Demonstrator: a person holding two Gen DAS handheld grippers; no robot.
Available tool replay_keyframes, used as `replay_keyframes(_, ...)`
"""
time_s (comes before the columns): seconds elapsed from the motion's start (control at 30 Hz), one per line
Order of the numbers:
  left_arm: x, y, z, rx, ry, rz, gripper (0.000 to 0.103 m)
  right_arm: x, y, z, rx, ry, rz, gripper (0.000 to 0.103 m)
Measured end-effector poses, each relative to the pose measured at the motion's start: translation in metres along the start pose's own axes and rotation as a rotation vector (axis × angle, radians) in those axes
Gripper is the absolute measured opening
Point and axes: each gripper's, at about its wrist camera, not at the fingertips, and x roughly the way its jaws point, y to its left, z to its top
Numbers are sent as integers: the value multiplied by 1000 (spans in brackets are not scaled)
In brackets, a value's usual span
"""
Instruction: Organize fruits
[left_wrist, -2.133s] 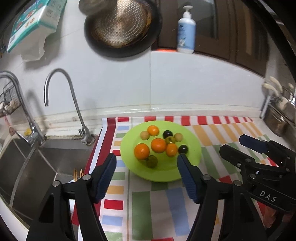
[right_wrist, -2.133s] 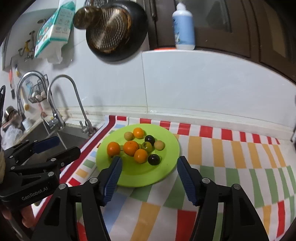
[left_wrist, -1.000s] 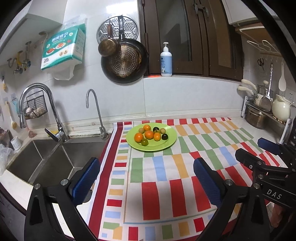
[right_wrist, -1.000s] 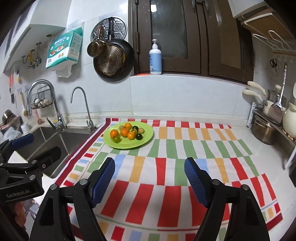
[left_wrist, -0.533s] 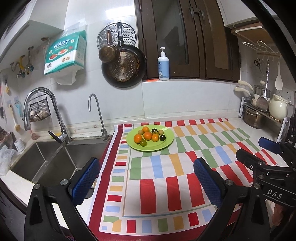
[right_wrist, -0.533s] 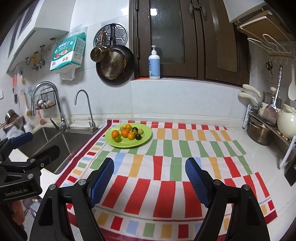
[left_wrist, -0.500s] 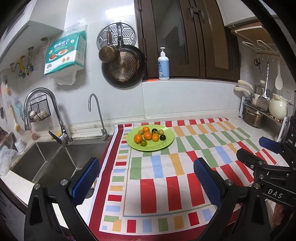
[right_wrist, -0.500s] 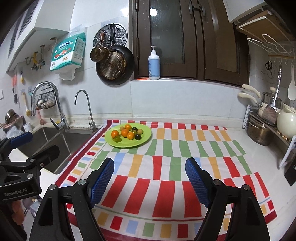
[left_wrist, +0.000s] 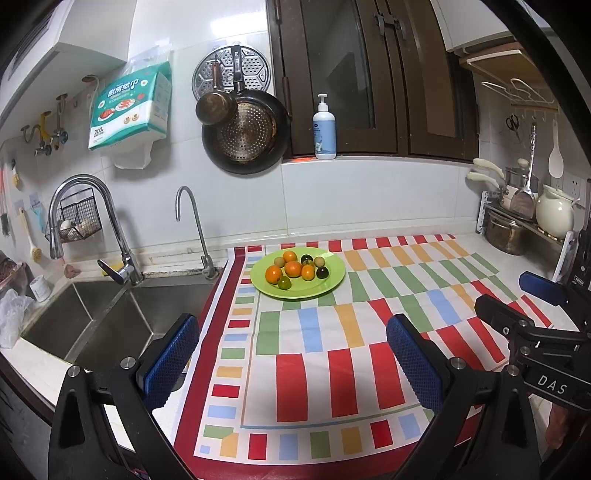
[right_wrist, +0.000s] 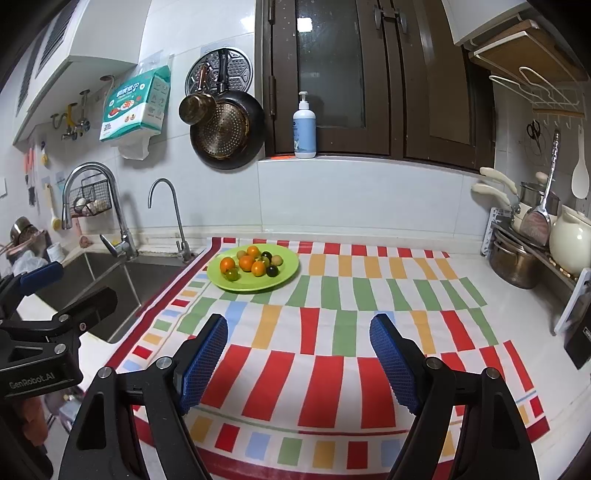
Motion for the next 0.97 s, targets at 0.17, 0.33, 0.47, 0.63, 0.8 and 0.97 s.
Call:
replay_keyframes(0.17, -2, -2, -1, 1, -1, 4, 103, -3, -5, -1, 2, -1, 0, 80)
replay_keyframes(0.33, -3, -3, -1, 1, -2, 3, 103, -3, -6, 0, -2, 1, 3, 80)
replay_keyframes(0.47, -4, -4, -2, 1, 1, 6, 103, -2, -5, 3, -7, -1, 7, 80)
replay_keyframes(0.63, -6, -3, -3, -5, 9, 9, 103, -2, -4, 3, -8, -2, 7, 80)
replay_keyframes(0.8, -6, -3, -3, -7, 11, 13, 103, -2, -3, 2, -10, -2, 10, 80)
replay_keyframes(0.97, -6, -3, -3, -7, 10, 11, 103, -2, -2, 3, -11, -4, 11, 80)
